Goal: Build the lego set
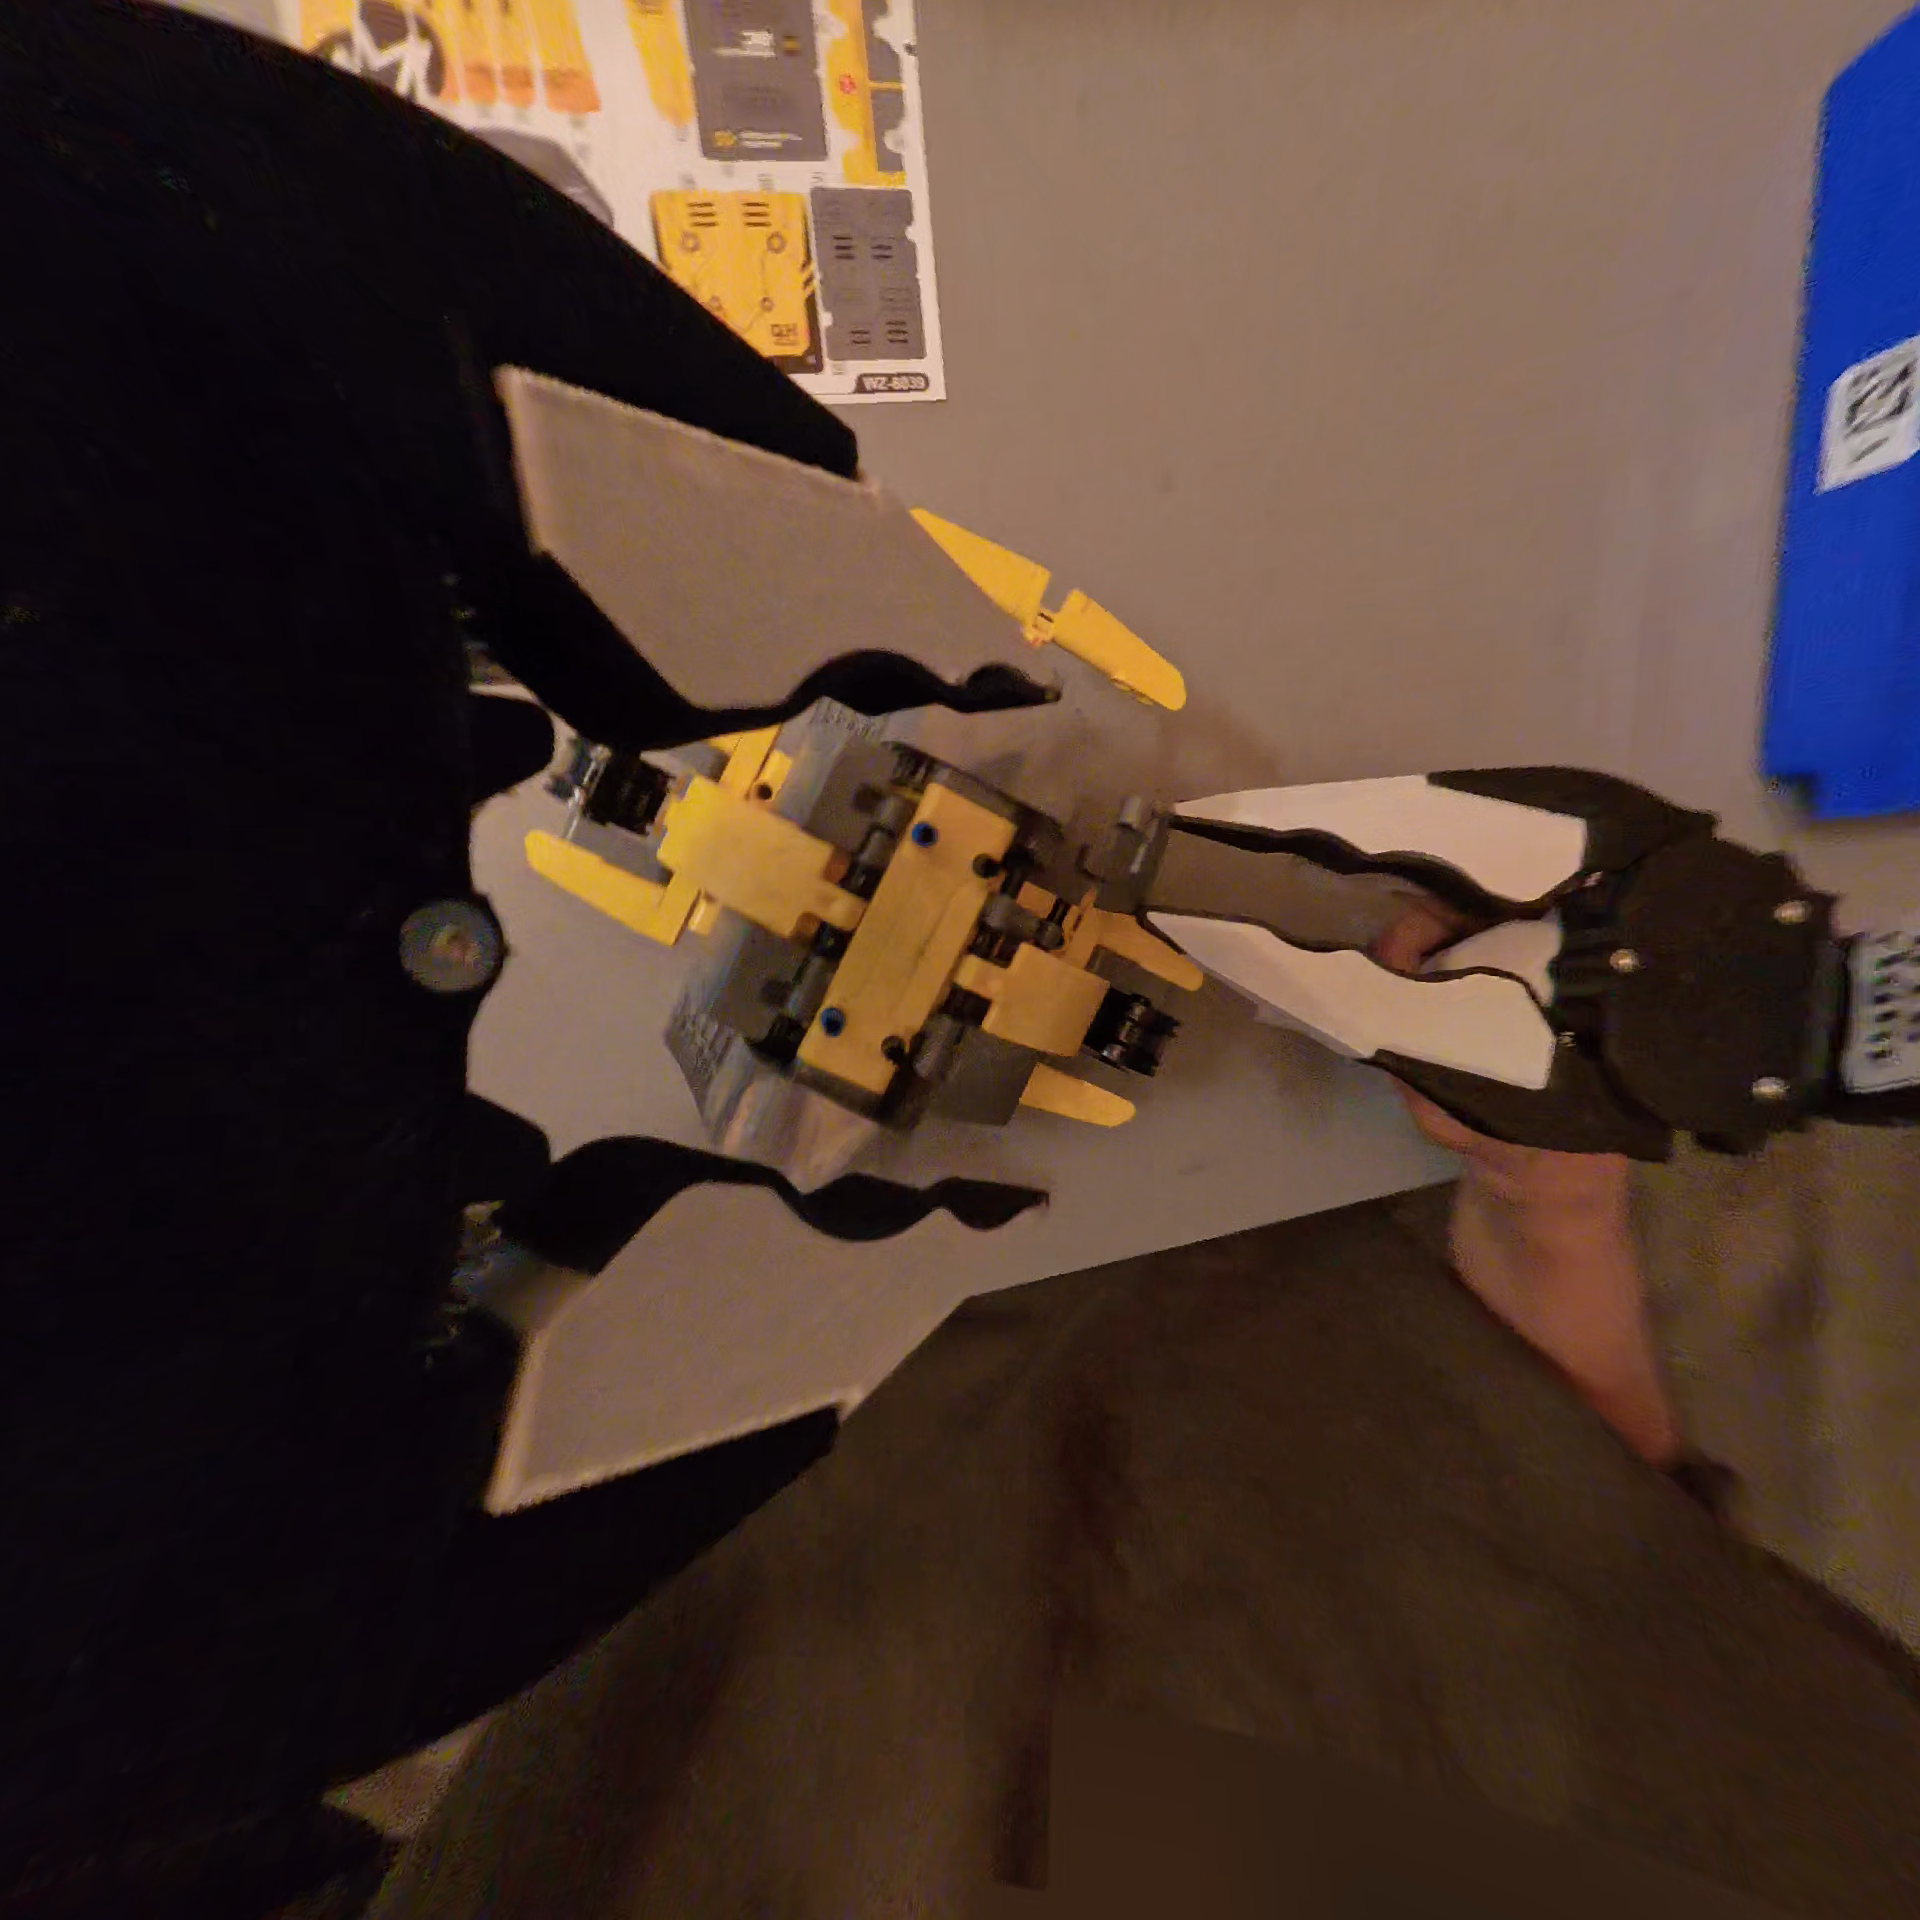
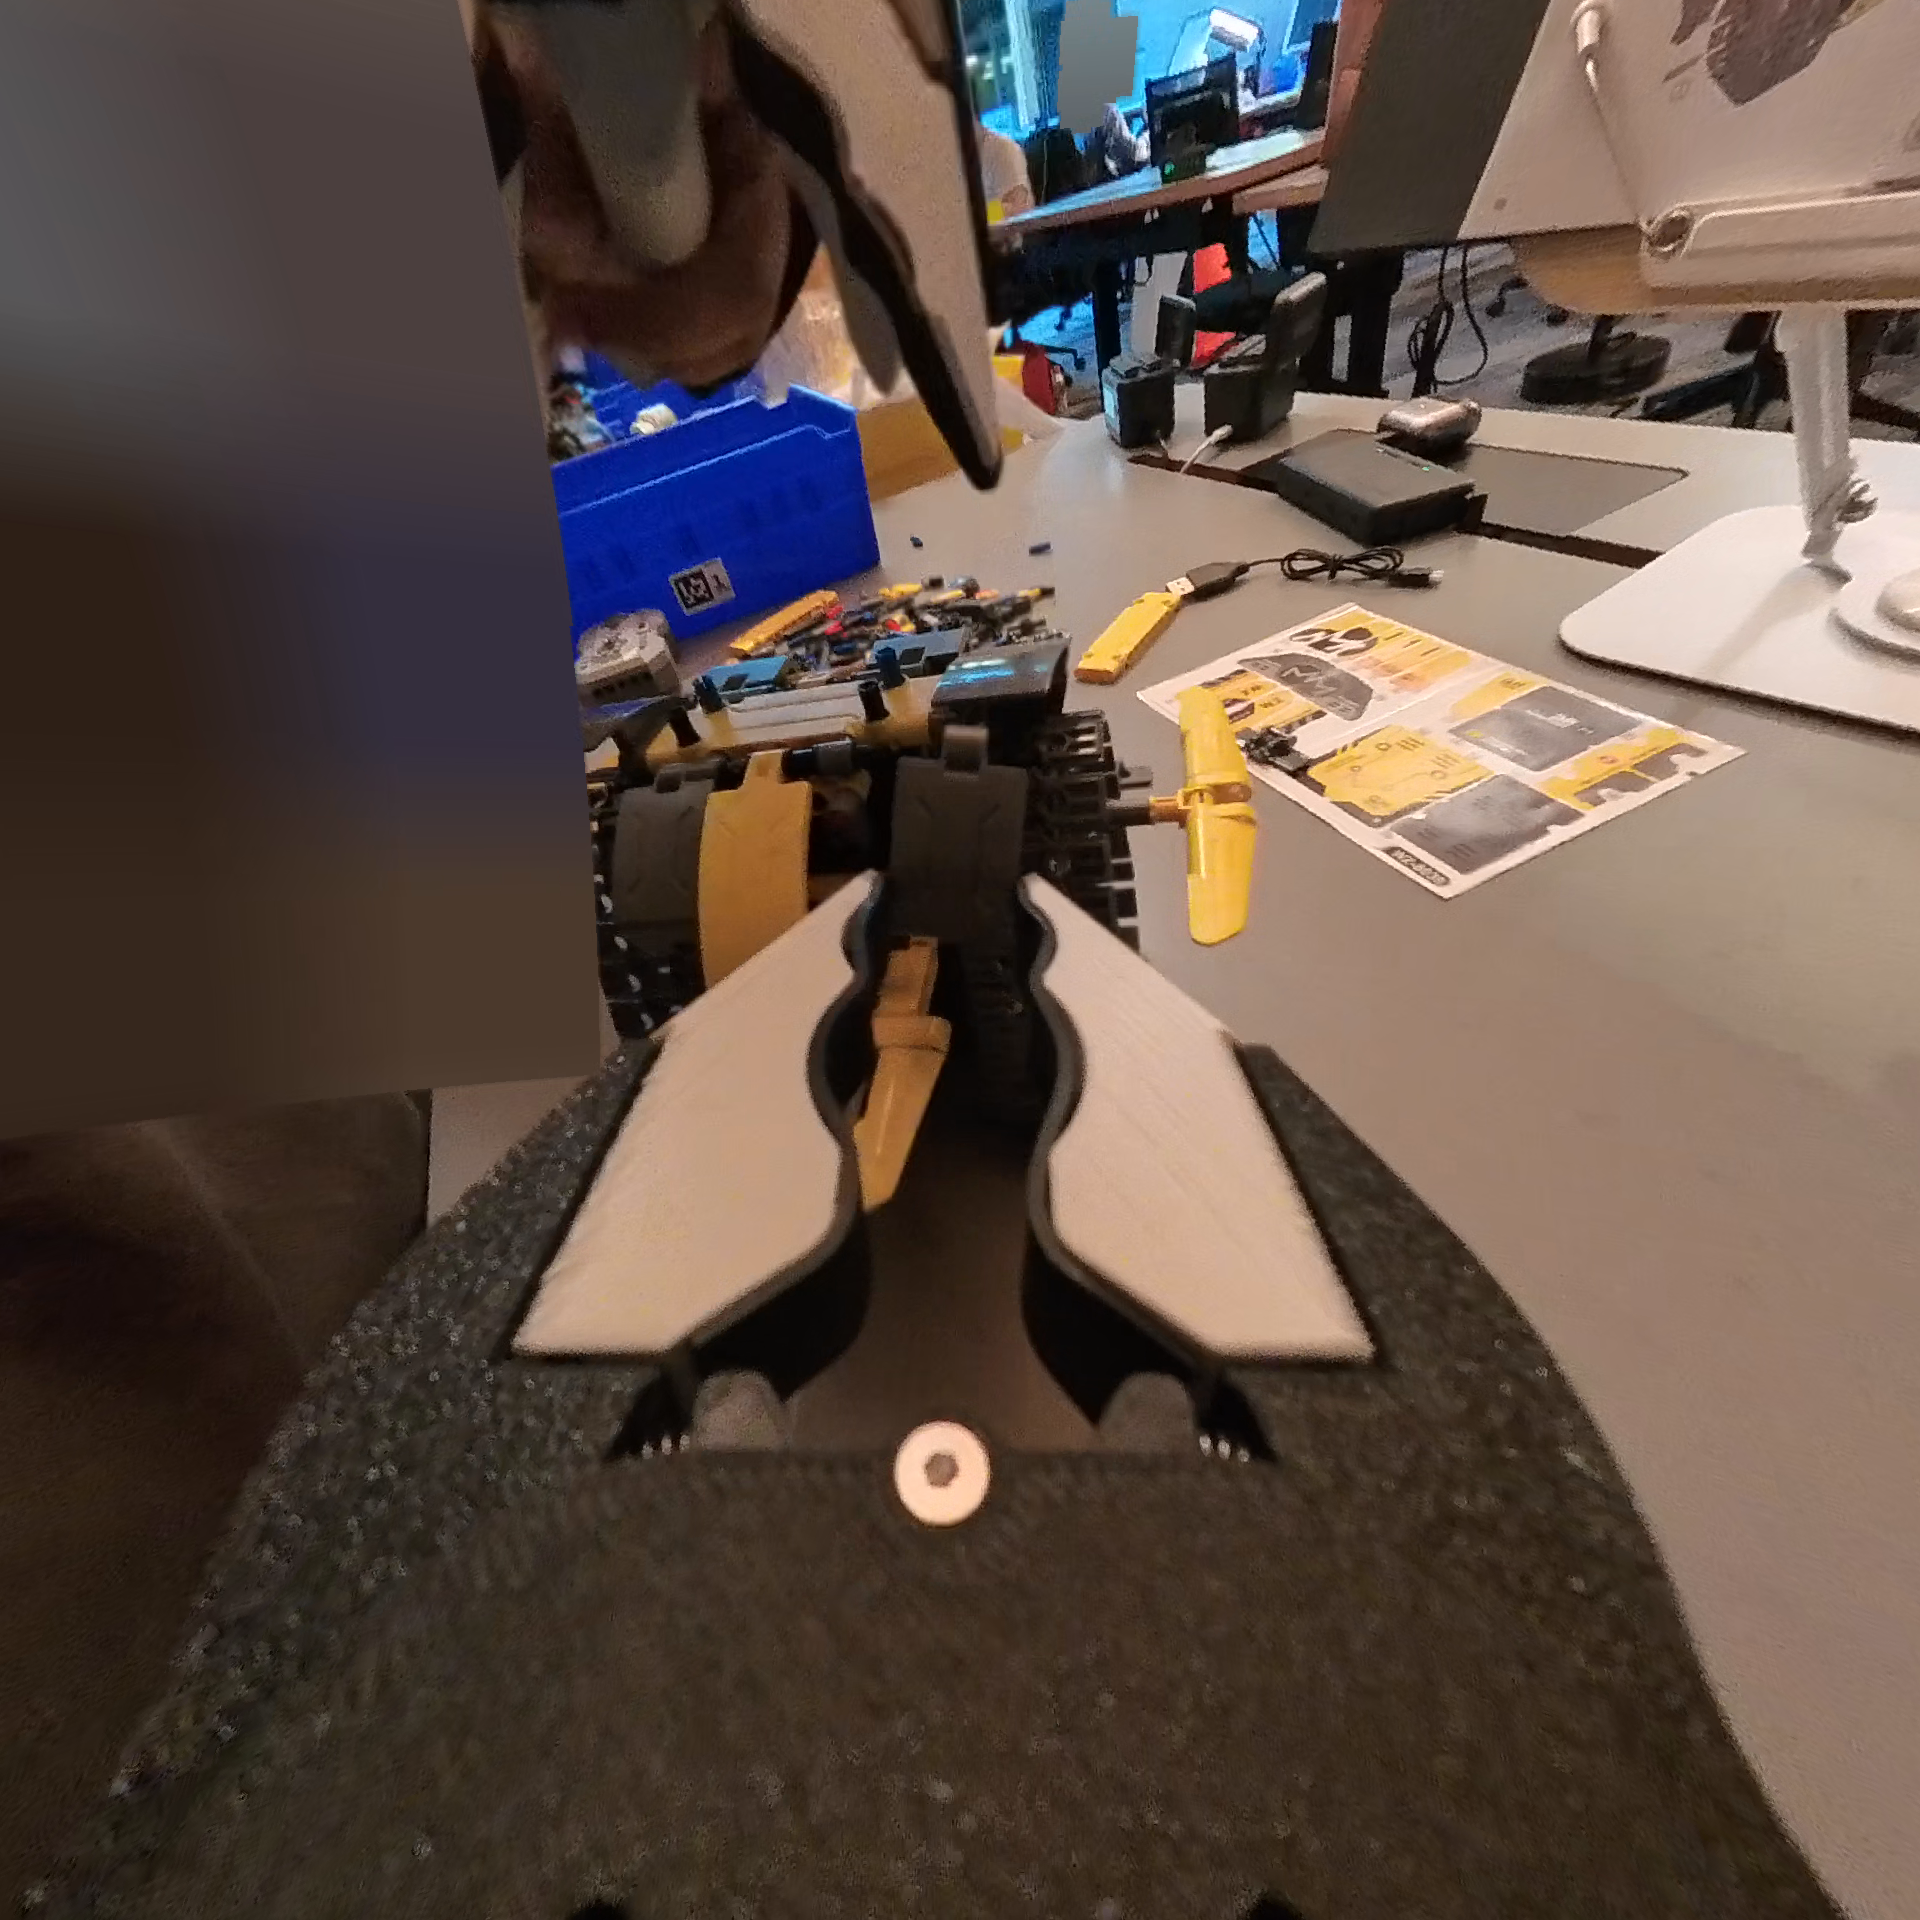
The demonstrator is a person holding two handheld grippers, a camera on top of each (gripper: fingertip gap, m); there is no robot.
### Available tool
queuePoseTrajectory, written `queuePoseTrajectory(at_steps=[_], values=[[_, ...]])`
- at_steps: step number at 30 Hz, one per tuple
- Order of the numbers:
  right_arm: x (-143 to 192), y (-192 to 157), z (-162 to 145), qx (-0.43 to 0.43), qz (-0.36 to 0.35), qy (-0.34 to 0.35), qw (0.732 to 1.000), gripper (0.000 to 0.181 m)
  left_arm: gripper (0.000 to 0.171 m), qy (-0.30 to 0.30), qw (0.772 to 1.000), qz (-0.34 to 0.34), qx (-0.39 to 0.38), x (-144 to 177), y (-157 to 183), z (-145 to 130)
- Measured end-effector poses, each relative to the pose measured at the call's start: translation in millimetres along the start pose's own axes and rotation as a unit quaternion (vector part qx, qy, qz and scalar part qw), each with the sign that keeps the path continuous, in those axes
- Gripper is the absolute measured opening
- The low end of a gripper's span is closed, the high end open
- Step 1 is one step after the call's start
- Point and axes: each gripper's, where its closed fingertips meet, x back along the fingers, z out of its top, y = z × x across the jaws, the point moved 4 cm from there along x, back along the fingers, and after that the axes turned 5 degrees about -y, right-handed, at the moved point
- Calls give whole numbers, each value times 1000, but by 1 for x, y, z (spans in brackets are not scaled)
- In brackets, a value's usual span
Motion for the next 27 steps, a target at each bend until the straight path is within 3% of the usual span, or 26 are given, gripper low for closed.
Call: queuePoseTrajectory(at_steps=[5,8,13,19,27], values=[[-6,-7,0,18,3,-2,1000,21,100,88,987,132,21,5,20,-39],[-5,-10,2,14,11,2,1000,21,104,135,979,139,64,0,33,-54],[-3,-8,-1,35,-13,-21,999,21,106,133,976,147,95,-16,35,-72],[-3,-9,-2,25,-5,-21,999,21,96,132,973,161,101,-27,27,-72],[-4,-9,-1,36,-5,-42,998,21,95,130,969,179,109,-29,30,-73]])
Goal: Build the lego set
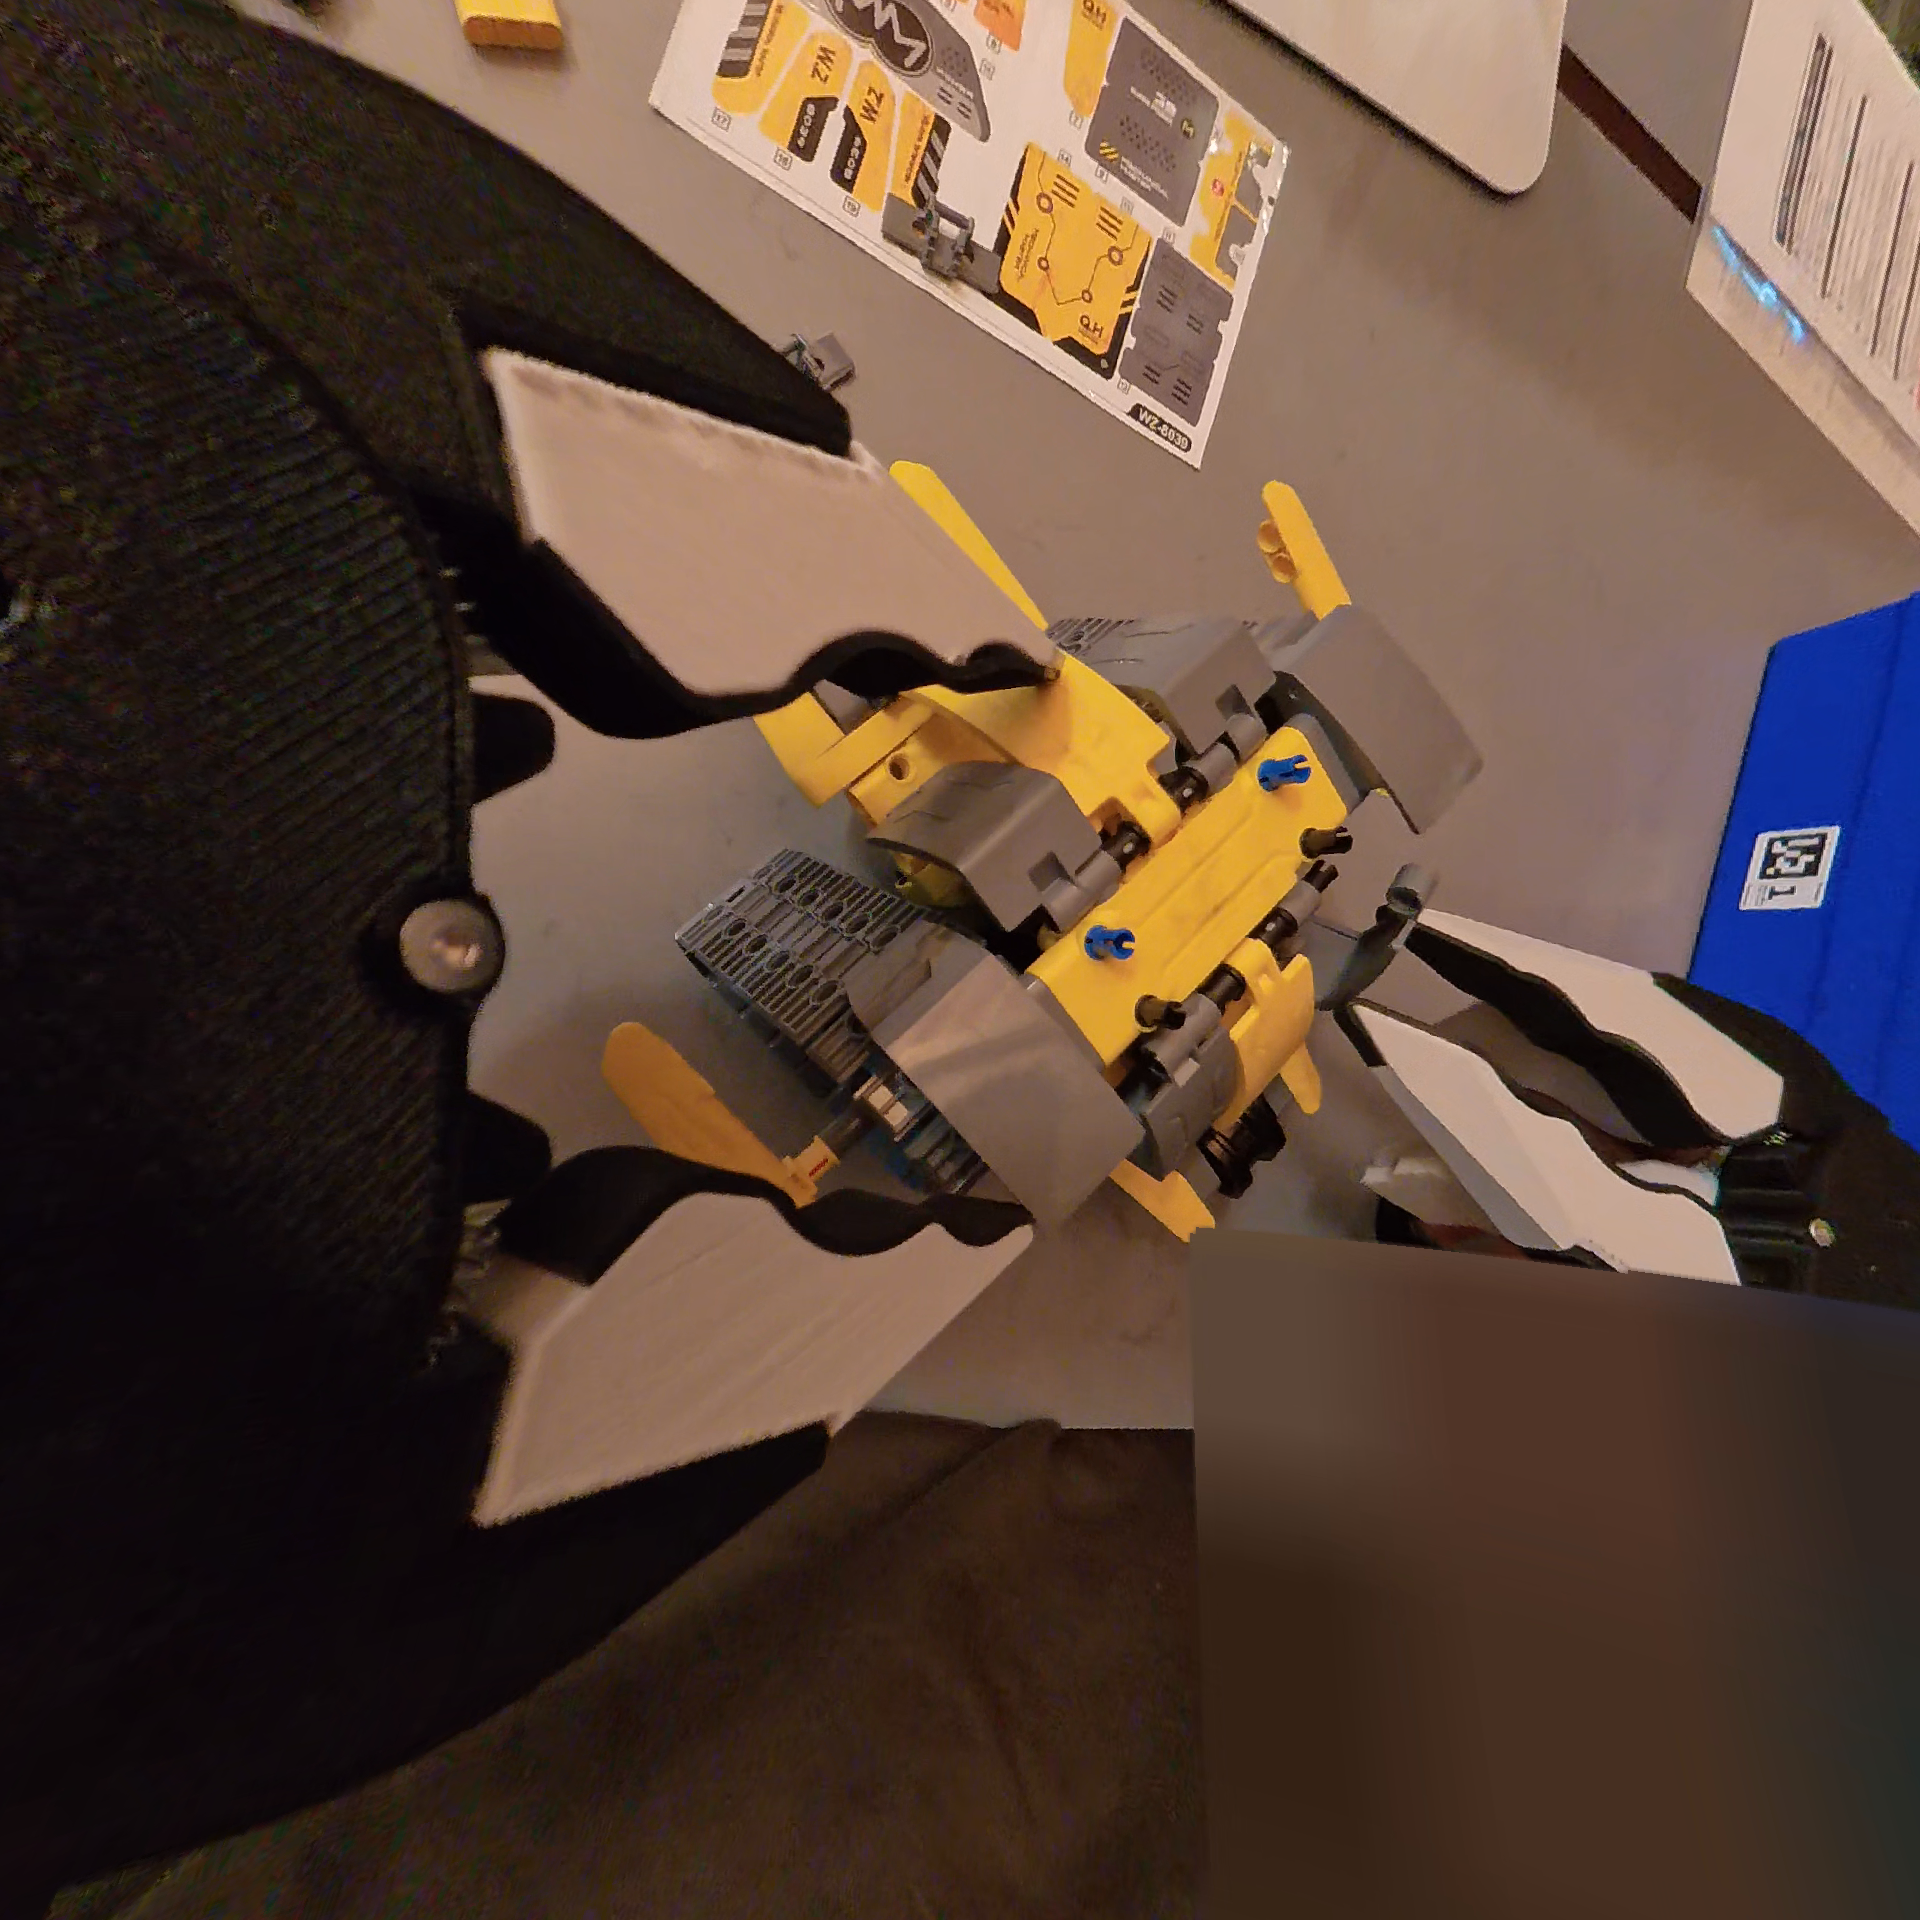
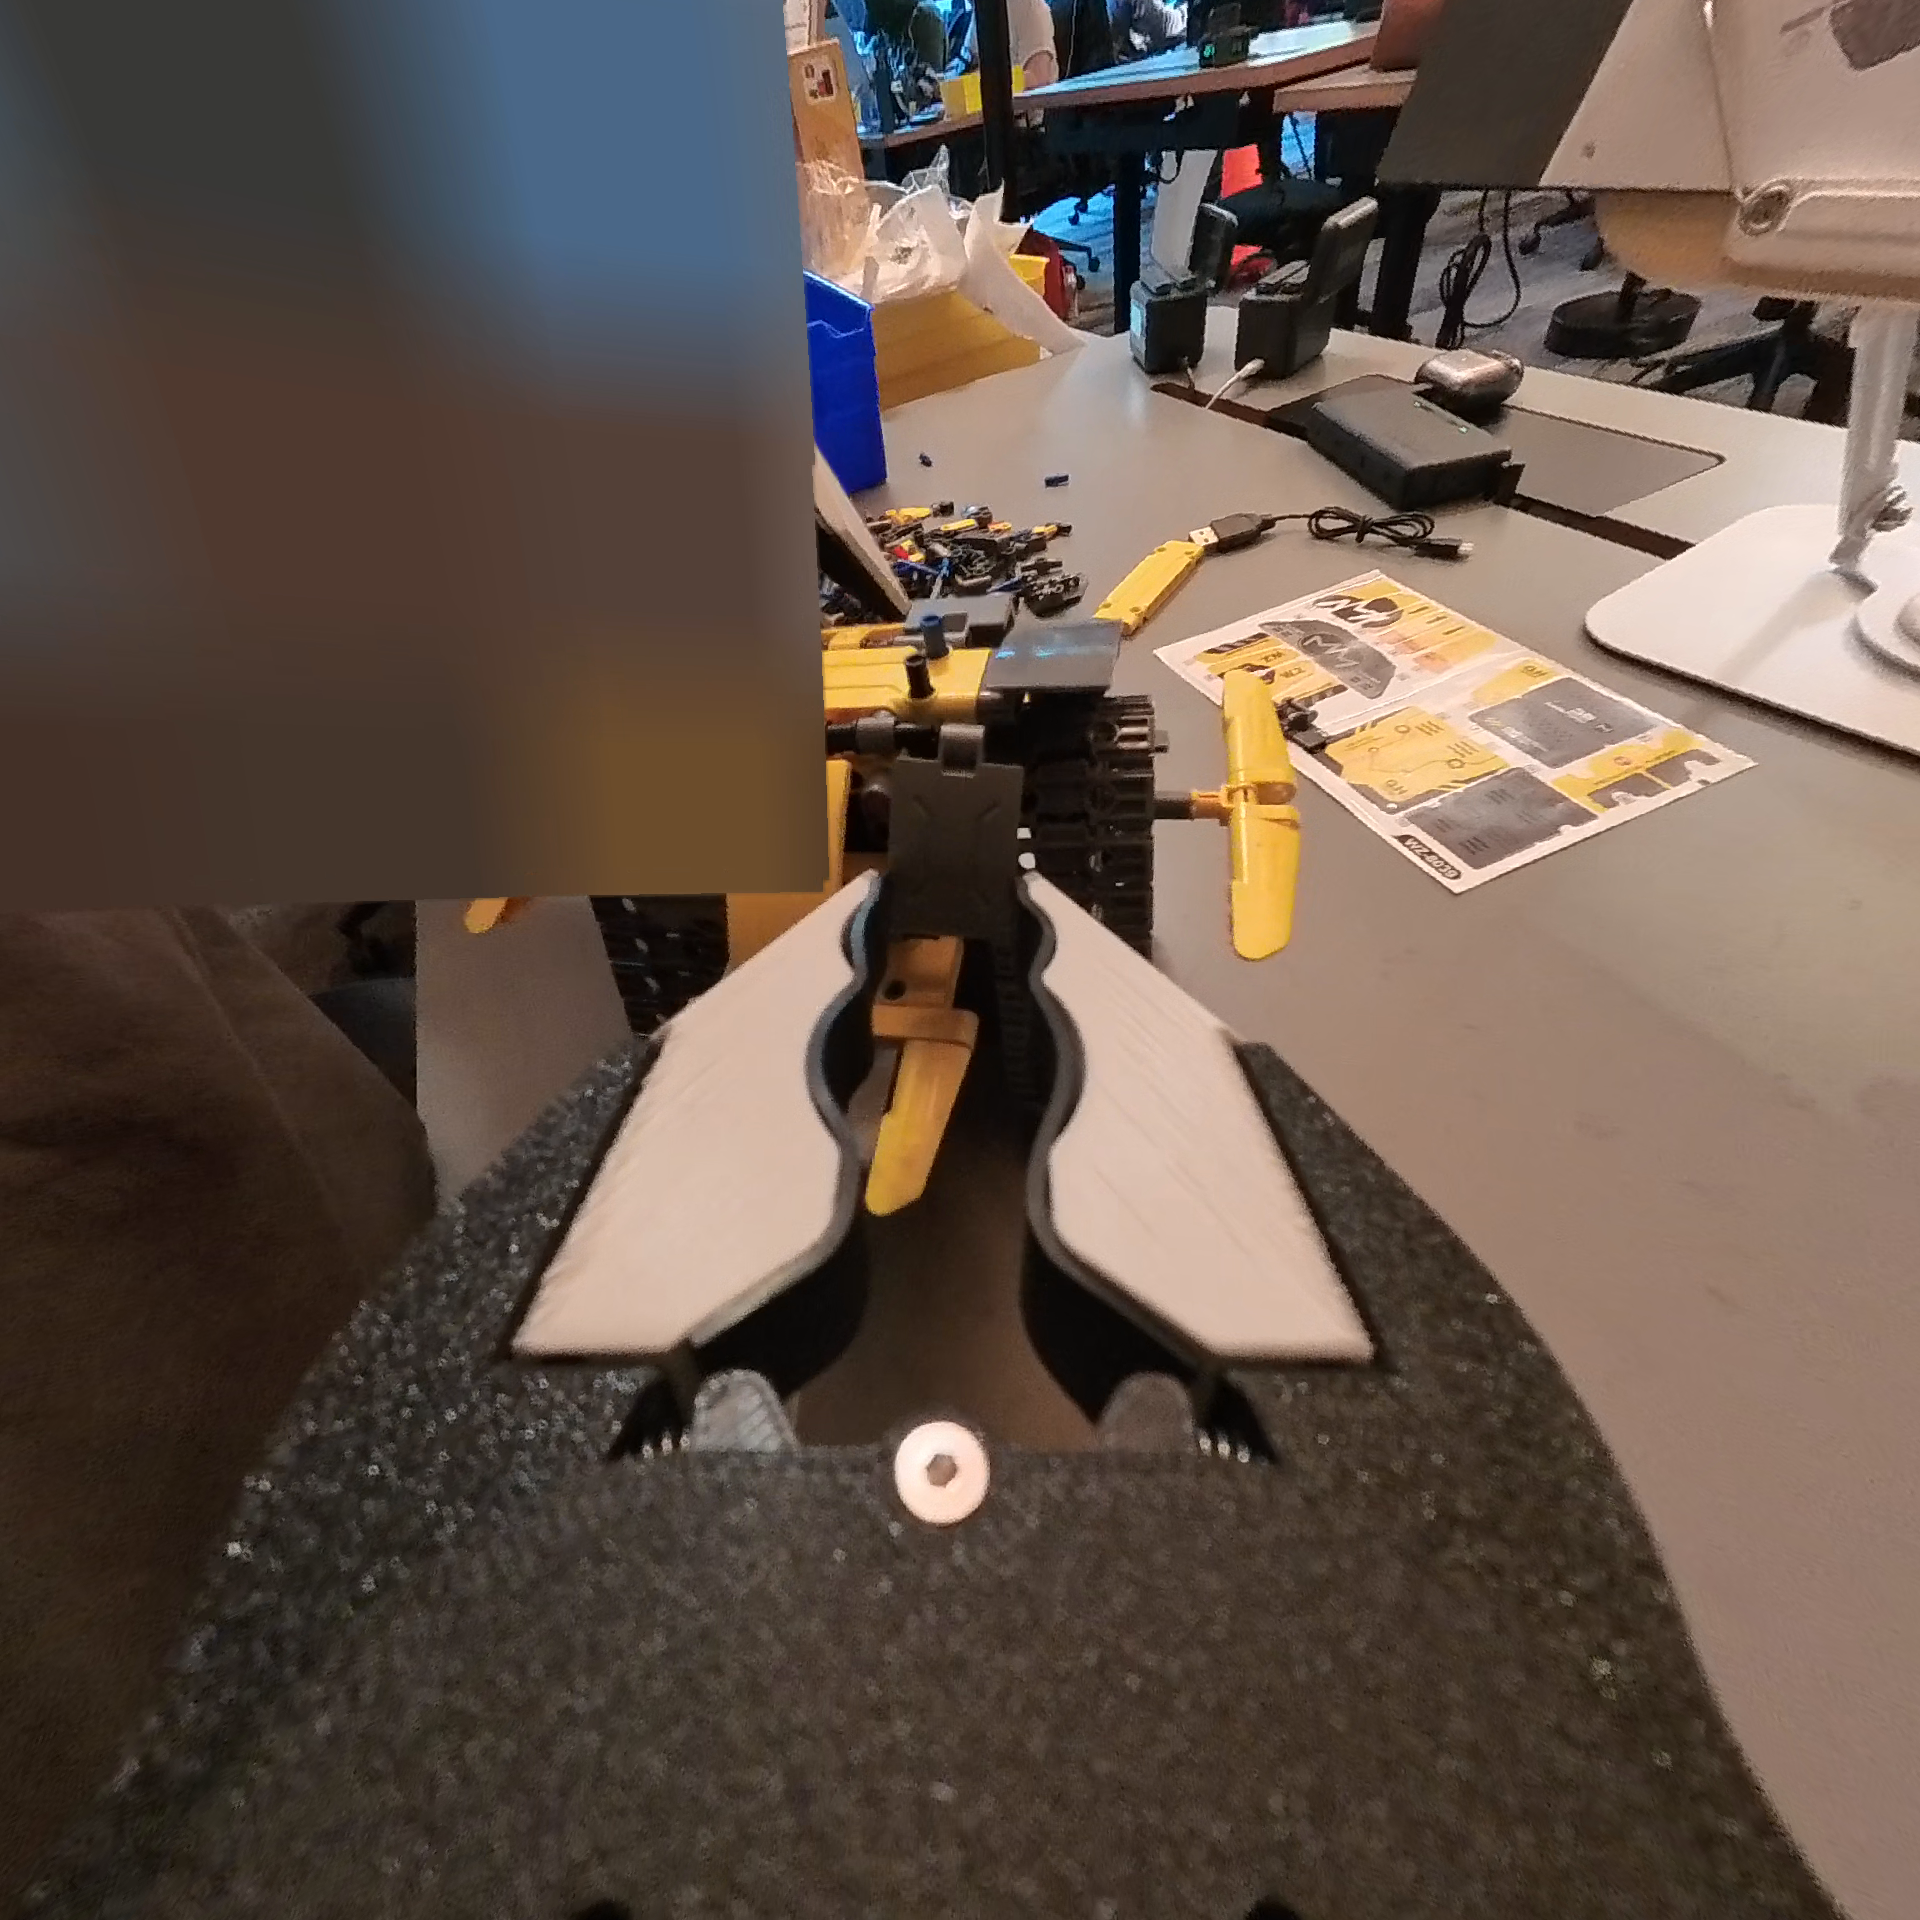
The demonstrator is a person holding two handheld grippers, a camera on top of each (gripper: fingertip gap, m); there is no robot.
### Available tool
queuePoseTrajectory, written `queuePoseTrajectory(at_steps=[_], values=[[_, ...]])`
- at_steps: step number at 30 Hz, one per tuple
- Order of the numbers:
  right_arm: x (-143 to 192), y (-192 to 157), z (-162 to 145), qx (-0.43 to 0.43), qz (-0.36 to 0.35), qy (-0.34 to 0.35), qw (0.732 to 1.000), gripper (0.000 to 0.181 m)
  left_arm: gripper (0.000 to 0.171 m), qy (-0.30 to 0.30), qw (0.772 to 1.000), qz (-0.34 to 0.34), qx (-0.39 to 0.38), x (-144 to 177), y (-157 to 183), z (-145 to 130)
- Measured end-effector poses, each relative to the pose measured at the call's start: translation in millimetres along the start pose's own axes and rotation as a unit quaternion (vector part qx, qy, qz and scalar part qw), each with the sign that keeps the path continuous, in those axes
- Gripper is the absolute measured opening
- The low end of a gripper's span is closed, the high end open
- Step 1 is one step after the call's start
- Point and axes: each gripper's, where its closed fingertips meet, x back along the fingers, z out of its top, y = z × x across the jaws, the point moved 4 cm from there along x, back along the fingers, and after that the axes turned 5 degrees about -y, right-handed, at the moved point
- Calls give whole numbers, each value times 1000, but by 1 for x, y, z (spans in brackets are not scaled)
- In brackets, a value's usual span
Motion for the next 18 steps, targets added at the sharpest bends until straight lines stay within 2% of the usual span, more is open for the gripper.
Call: queuePoseTrajectory(at_steps=[18], values=[[1,0,4,31,9,-56,998,21,90,-2,1000,23,17,1,-2,-6]])
